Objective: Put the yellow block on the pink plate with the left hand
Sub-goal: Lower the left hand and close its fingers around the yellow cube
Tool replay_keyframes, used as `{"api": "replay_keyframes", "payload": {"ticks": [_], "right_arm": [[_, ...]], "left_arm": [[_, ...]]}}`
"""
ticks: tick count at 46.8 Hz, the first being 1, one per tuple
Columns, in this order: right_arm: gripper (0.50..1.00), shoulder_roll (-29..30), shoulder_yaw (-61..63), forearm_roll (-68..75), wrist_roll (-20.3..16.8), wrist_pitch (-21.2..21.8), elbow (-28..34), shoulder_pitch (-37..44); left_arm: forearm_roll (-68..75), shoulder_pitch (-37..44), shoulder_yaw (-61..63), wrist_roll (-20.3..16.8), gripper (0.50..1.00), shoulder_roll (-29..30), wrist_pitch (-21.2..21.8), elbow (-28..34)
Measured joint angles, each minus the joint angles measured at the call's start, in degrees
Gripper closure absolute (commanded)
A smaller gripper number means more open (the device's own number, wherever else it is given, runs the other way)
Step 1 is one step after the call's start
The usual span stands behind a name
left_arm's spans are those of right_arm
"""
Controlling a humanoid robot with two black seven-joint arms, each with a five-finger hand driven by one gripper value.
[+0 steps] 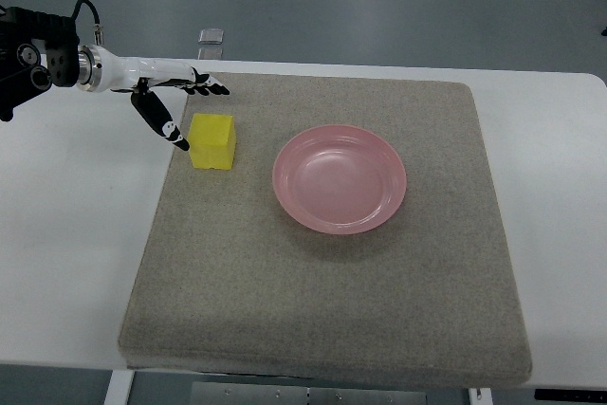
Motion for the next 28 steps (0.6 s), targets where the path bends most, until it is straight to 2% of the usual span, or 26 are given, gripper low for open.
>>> {"api": "replay_keyframes", "payload": {"ticks": [10,20,28], "right_arm": [[0.576,0.0,0.0,0.0,0.0,0.0,0.0,0.0],[0.576,0.0,0.0,0.0,0.0,0.0,0.0,0.0],[0.576,0.0,0.0,0.0,0.0,0.0,0.0,0.0]], "left_arm": [[3.6,0.4,0.1,0.0,0.510,-1.4,0.0,0.1],[4.2,1.3,0.0,0.0,0.514,-2.3,2.8,0.2],[4.3,1.5,0.1,-0.1,0.516,-3.5,3.0,0.2]]}}
